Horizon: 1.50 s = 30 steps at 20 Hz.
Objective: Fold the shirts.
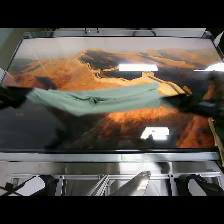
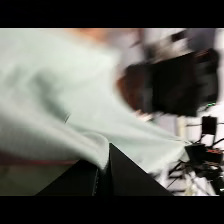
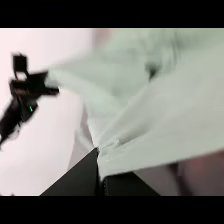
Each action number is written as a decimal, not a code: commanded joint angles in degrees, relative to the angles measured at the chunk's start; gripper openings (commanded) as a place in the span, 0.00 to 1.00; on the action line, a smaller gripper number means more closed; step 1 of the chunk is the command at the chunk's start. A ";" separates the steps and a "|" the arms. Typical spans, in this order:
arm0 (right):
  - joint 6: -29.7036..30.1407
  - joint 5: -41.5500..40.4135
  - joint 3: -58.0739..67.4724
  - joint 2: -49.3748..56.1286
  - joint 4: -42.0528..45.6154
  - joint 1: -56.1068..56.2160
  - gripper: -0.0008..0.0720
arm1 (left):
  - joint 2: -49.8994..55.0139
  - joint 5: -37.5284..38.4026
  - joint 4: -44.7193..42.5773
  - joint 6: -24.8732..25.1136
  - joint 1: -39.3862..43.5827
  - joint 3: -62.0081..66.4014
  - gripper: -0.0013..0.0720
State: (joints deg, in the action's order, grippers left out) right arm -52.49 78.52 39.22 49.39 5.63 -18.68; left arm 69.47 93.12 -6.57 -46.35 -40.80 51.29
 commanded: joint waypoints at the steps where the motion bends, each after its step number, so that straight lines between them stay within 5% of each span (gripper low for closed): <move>1: -3.52 4.09 19.98 -10.69 -4.39 -12.83 0.04 | -13.92 10.58 33.77 -0.96 -3.21 0.07 0.06; 6: -4.98 1.92 40.61 -12.96 -4.42 -21.75 0.04 | -29.90 10.82 52.09 -12.07 -12.85 5.44 0.06; 9: -4.31 -0.74 50.05 -11.50 -3.21 -20.94 0.04 | -30.01 13.07 60.19 -12.81 -9.97 16.70 0.06; 11: -4.52 -2.34 53.81 -9.94 0.61 -20.94 0.04 | -25.59 12.46 58.23 -14.51 -7.76 26.58 0.06; 16: -4.50 -3.06 50.18 -2.99 7.76 -19.21 0.04 | -12.28 2.16 22.93 -15.67 -4.85 39.52 0.07; 20: -2.47 -4.07 38.01 4.68 9.90 -11.39 0.04 | -1.16 0.90 3.15 -15.26 8.57 38.34 0.07; 23: 2.05 -12.07 28.30 13.75 11.58 -3.87 0.04 | 10.78 -4.68 -10.49 -11.96 19.47 38.40 0.07; 26: 6.84 -21.84 25.68 27.80 9.68 1.05 0.04 | 27.21 -11.21 -18.75 -11.65 24.92 43.06 0.07; 30: 18.18 -19.96 30.05 47.78 -11.17 1.25 0.04 | 50.64 -11.02 -19.26 -19.78 25.81 63.39 0.05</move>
State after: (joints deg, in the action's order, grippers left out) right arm -42.11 59.37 67.46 84.31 6.83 -18.70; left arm 105.16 83.74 -21.74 -61.17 -16.84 102.89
